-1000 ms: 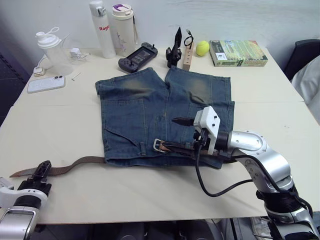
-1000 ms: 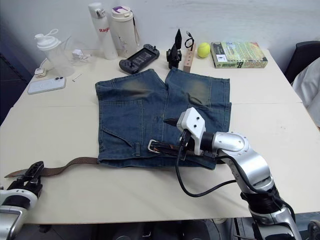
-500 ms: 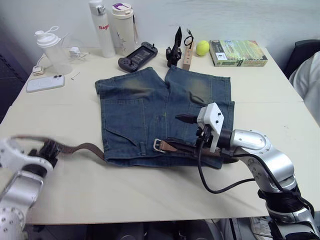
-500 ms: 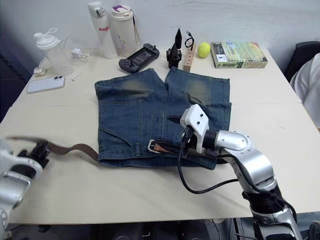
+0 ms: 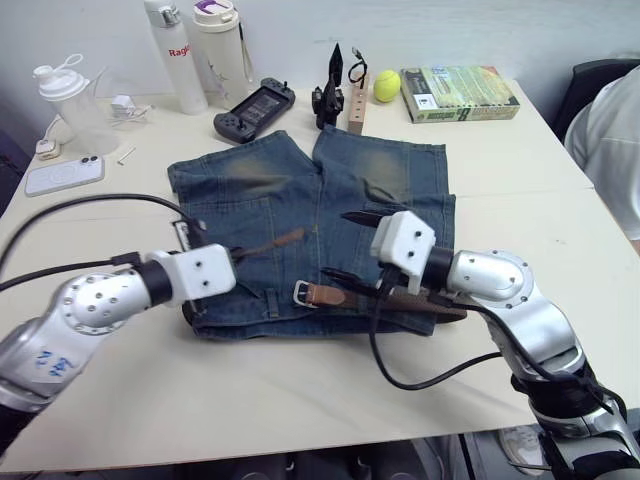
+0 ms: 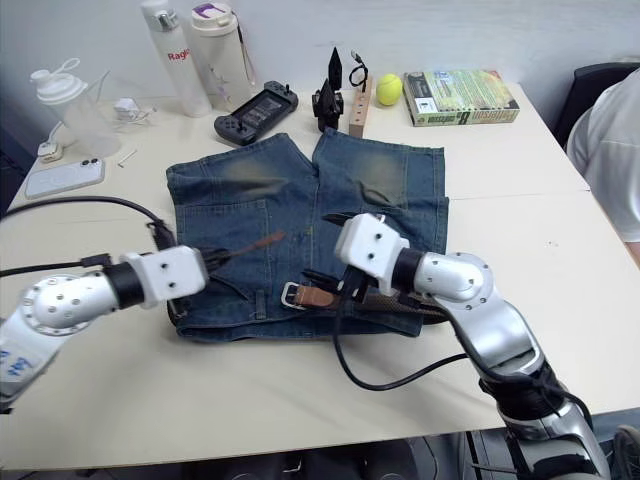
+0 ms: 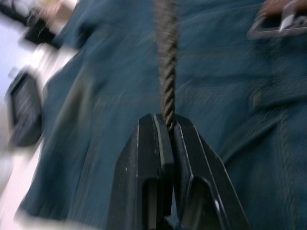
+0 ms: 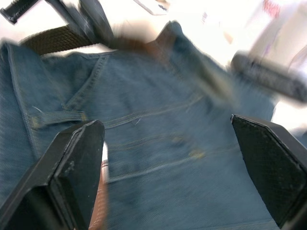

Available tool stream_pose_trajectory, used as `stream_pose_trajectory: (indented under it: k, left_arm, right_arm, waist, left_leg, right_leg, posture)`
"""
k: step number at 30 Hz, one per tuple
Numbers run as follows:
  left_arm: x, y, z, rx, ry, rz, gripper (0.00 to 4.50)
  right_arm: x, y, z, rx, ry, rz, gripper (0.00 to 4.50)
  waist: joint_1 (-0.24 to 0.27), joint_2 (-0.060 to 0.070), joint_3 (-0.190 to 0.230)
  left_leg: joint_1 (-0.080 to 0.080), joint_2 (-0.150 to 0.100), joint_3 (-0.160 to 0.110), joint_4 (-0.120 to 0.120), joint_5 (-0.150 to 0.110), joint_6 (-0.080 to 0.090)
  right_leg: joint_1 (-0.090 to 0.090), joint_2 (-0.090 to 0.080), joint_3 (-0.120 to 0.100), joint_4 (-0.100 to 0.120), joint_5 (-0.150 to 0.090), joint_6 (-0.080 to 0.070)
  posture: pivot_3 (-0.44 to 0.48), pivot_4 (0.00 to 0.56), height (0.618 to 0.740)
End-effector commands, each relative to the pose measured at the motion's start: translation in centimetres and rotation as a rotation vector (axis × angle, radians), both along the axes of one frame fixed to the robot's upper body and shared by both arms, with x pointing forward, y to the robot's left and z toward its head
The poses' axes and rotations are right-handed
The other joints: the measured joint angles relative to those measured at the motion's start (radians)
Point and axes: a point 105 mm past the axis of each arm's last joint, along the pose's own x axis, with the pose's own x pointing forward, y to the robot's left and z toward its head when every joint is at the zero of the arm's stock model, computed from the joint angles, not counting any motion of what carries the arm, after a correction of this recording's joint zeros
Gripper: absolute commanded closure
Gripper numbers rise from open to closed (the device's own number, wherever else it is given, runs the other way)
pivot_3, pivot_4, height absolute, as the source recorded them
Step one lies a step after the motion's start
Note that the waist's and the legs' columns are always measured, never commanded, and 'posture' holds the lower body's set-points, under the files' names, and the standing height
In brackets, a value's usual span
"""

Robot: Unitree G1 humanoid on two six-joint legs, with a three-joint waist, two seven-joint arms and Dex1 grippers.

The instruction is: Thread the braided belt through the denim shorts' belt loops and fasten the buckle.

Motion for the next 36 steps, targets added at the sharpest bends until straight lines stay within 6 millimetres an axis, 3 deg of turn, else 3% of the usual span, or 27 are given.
stream_pose_trajectory:
  k: [1, 5, 11, 14, 18, 22, 30, 33, 36]
  left_arm:
    - [0.5, -1.3, 0.2, 0.067, -0.068, -0.088, 4.48]
    - [1.0, -1.8, 0.0, 0.070, -0.081, -0.111, 4.48]
    - [1.3, -1.5, -0.4, 0.106, -0.089, -0.120, 4.48]
    - [1.4, -1.4, -0.5, 0.114, -0.088, -0.121, 4.50]
    - [1.4, -1.3, -0.7, 0.122, -0.090, -0.122, 4.50]
    - [1.4, -1.4, -0.6, 0.114, -0.106, -0.122, 4.50]
    - [1.4, -1.4, 0.7, 0.079, -0.186, -0.128, 4.50]
    - [1.1, -1.5, 1.8, -0.042, -0.170, -0.110, 3.40]
    - [0.6, -1.1, 2.4, -0.142, -0.098, -0.069, 1.97]
  right_arm:
    - [-1.2, 2.6, 0.3, -0.048, -0.196, 0.069, 0.00]
    - [-1.0, 3.6, 0.0, -0.066, -0.225, 0.078, 0.00]
    - [0.0, 3.2, -0.1, -0.105, -0.251, 0.034, 0.00]
    - [-0.1, 3.1, -0.1, -0.109, -0.244, 0.033, 0.90]
    - [-0.4, 3.0, -0.3, -0.112, -0.231, 0.033, 2.83]
    - [-0.4, 2.9, -0.8, -0.124, -0.214, 0.031, 4.48]
    - [-0.3, 3.1, -1.2, -0.121, -0.194, 0.032, 4.48]
    - [-0.1, 3.0, -1.3, -0.118, -0.187, 0.026, 4.50]
    - [0.0, 2.9, -1.4, -0.116, -0.186, 0.019, 4.50]
  waist:
    - [-0.004, 0.000, 0.000]
    - [-0.009, -0.001, 0.000]
    - [-0.008, -0.001, 0.000]
    - [-0.009, -0.001, 0.000]
    - [-0.010, -0.001, 0.000]
    - [-0.010, -0.001, 0.000]
    - [-0.010, -0.001, 0.000]
    - [-0.009, -0.001, 0.000]
    - [-0.010, -0.001, 0.000]
  left_leg:
    - [0.000, 0.001, 0.000, 0.001, 0.000, 0.000]
    - [0.000, 0.000, 0.002, 0.005, 0.000, 0.001]
    - [0.000, 0.000, 0.001, 0.007, 0.000, 0.002]
    - [0.000, 0.000, 0.001, 0.007, 0.000, 0.002]
    - [0.000, 0.000, 0.001, 0.008, 0.000, 0.003]
    - [0.000, 0.000, 0.001, 0.008, 0.000, 0.003]
    - [0.000, 0.000, 0.001, 0.010, -0.001, 0.004]
    - [0.000, 0.000, 0.000, 0.012, -0.001, 0.004]
    - [0.000, 0.000, 0.000, 0.013, -0.001, 0.005]
  right_leg:
    - [0.000, 0.000, 0.000, 0.001, 0.000, -0.001]
    - [0.000, -0.002, 0.002, 0.005, 0.000, -0.001]
    - [0.000, -0.003, 0.002, 0.006, 0.000, -0.001]
    - [0.000, -0.003, 0.001, 0.006, 0.000, -0.001]
    - [0.000, -0.003, 0.001, 0.007, 0.000, -0.001]
    - [0.000, -0.003, 0.001, 0.008, 0.000, -0.001]
    - [0.001, -0.003, 0.001, 0.009, 0.000, -0.001]
    - [0.001, -0.004, 0.001, 0.010, 0.000, -0.001]
    - [0.002, -0.004, 0.001, 0.010, 0.000, -0.001]
  posture:
    - [0.000, 0.150, 0.720]
    - [0.000, 0.150, 0.720]
    - [0.000, 0.150, 0.720]
    - [0.000, 0.150, 0.720]
    - [0.000, 0.150, 0.720]
    - [0.000, 0.150, 0.720]
    - [0.000, 0.150, 0.720]
    - [0.000, 0.150, 0.720]
    - [0.000, 0.150, 0.720]
